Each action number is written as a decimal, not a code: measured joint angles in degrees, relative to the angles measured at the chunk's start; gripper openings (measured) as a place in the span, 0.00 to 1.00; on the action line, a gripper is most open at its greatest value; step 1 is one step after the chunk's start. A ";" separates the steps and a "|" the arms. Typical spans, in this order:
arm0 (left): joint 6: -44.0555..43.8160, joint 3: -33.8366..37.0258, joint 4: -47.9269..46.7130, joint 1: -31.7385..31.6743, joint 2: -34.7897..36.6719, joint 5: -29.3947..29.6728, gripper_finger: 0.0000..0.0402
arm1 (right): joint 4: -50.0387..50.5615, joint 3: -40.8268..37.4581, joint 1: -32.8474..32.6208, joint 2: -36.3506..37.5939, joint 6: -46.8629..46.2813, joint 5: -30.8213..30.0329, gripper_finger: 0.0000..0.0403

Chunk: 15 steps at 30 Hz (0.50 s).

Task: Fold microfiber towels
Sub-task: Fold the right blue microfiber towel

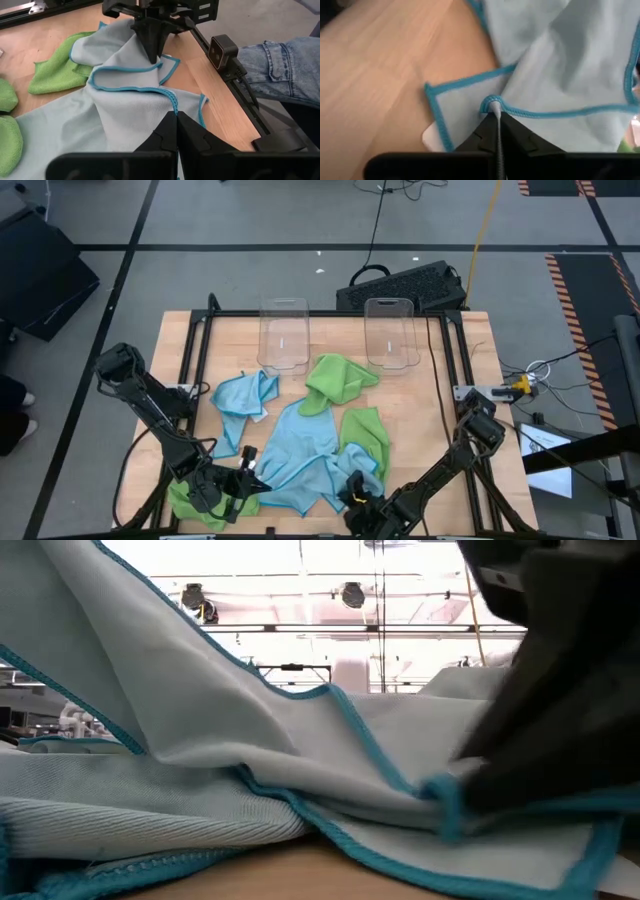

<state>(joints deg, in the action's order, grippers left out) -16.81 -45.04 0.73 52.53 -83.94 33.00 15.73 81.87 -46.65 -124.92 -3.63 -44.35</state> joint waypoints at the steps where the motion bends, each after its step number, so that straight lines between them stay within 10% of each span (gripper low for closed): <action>1: 0.06 0.00 0.01 0.00 0.00 0.02 0.01 | 0.25 -0.12 -0.24 0.48 -0.42 0.09 0.02; 15: 6.30 0.00 3.10 -2.23 0.00 0.08 0.01 | -1.11 -0.70 -0.26 14.98 -2.70 7.57 0.01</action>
<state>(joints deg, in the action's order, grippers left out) -10.51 -45.04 3.83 50.31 -83.94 33.08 14.62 81.17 -46.91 -109.94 -6.33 -36.78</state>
